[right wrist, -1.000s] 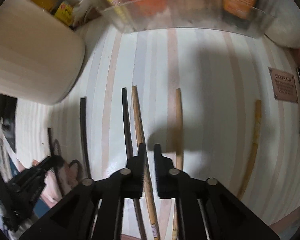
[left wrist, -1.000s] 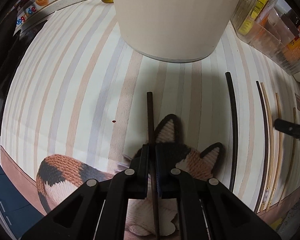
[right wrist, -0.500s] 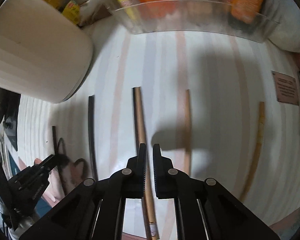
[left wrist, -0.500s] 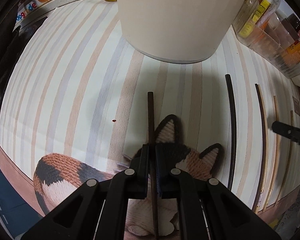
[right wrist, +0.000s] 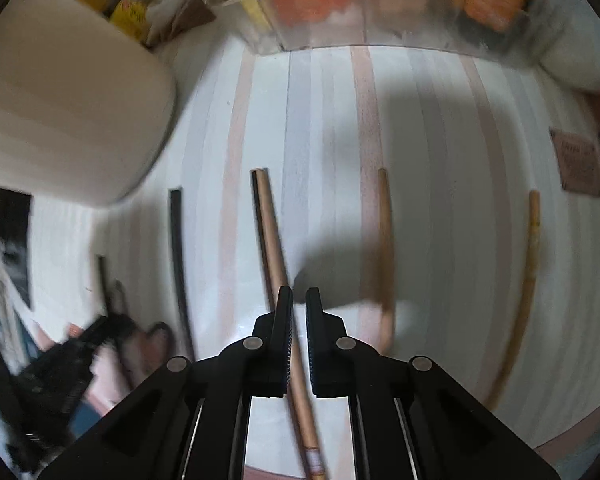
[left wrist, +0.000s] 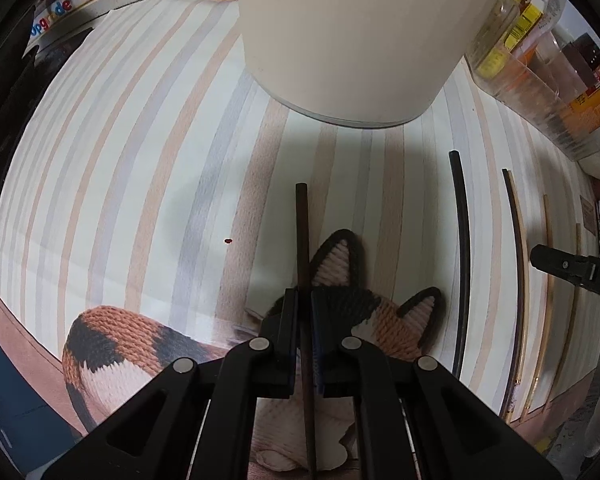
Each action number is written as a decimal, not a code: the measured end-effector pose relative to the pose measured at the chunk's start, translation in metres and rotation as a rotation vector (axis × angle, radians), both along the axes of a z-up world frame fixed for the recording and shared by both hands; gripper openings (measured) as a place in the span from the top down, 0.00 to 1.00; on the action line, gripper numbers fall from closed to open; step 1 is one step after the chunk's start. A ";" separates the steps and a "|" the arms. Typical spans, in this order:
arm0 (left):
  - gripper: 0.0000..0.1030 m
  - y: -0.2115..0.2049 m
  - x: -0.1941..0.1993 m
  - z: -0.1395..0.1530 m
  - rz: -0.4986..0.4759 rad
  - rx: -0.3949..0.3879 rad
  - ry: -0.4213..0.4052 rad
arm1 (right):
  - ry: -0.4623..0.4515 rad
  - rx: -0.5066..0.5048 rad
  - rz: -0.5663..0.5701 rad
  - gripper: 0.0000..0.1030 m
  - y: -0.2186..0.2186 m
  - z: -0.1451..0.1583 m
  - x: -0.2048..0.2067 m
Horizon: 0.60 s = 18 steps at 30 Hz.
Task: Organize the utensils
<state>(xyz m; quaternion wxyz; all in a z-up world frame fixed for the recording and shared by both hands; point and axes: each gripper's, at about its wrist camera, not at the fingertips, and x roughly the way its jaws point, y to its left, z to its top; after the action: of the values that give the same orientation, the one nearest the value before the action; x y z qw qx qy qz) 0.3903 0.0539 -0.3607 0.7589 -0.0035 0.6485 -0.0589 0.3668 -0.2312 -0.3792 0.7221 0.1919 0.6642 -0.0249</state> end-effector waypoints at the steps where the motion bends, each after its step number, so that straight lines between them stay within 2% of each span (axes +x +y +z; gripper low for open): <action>1: 0.96 0.000 0.000 0.000 0.000 0.001 0.000 | -0.003 0.004 0.009 0.93 0.002 0.002 0.000; 6: 0.96 0.001 0.001 0.001 -0.001 0.005 -0.002 | 0.016 -0.018 0.040 0.91 0.009 -0.001 0.000; 12: 0.96 0.003 0.001 0.002 0.000 -0.004 0.002 | 0.012 0.006 -0.025 0.91 -0.010 0.004 -0.004; 18: 0.96 0.000 0.001 0.002 -0.008 0.011 -0.004 | 0.036 -0.047 0.054 0.93 -0.009 0.001 0.004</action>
<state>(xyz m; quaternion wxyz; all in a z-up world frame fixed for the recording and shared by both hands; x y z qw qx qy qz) 0.3908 0.0538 -0.3584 0.7598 0.0035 0.6475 -0.0584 0.3704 -0.2397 -0.3781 0.7146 0.1562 0.6814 -0.0245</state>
